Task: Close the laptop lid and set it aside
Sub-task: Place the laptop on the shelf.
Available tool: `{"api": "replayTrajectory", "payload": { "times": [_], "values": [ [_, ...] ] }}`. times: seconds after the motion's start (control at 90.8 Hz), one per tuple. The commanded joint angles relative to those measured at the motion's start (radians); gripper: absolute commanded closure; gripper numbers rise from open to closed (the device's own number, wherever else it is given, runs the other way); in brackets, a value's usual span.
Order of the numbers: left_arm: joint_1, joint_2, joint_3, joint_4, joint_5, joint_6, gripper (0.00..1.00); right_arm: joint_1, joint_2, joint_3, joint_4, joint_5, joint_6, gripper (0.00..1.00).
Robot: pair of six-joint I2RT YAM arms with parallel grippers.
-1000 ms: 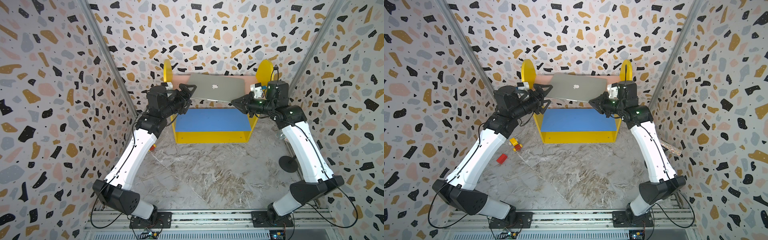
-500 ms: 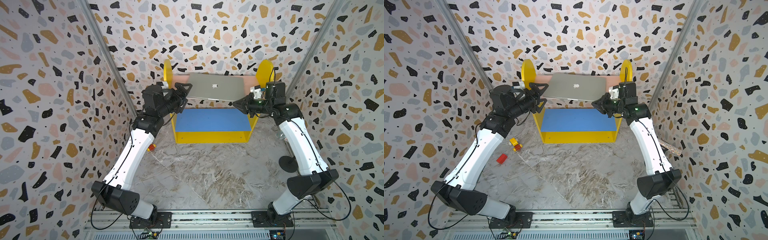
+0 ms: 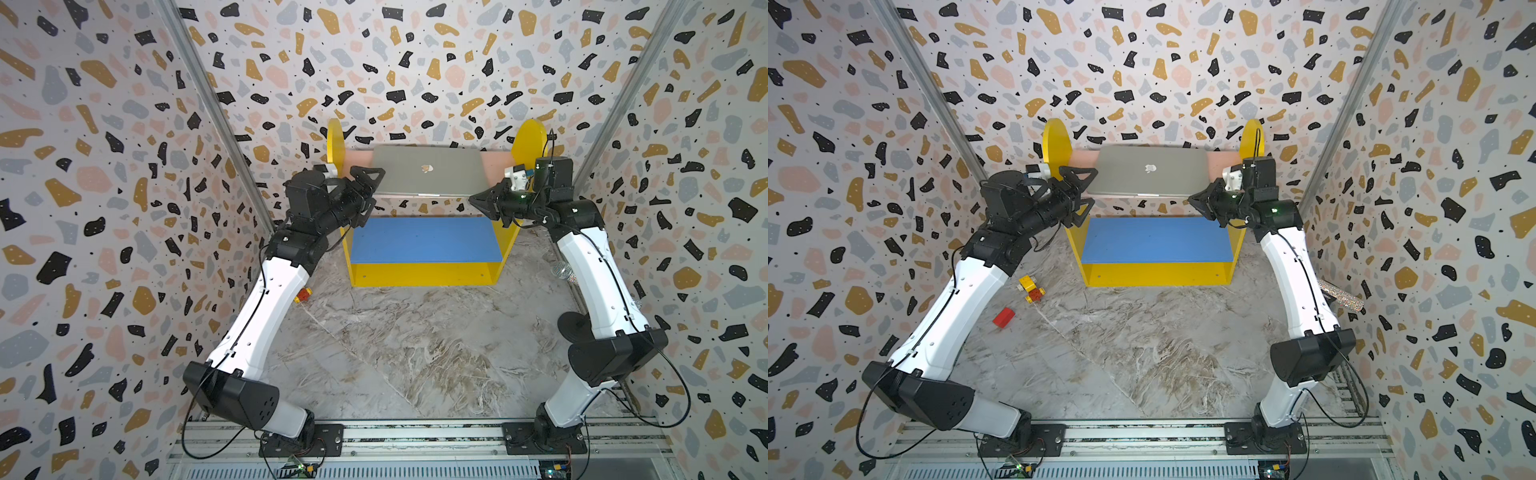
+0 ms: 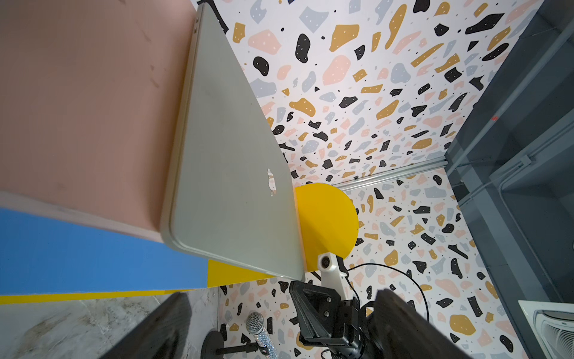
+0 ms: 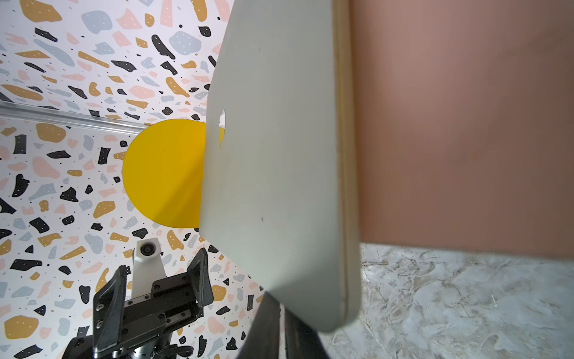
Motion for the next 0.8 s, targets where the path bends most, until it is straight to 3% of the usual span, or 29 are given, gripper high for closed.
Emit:
{"api": "replayTrajectory", "payload": {
  "times": [0.0, 0.793],
  "values": [
    [0.003, -0.02, -0.009, 0.055, 0.009, 0.01, 0.05, -0.015, 0.004, 0.042, 0.011, 0.02, -0.01, 0.89],
    [0.002, 0.013, 0.034, 0.052, 0.004, 0.004, 0.05, -0.028, 0.052, 0.088, 0.011, 0.01, -0.001, 0.89]
  ]
}}
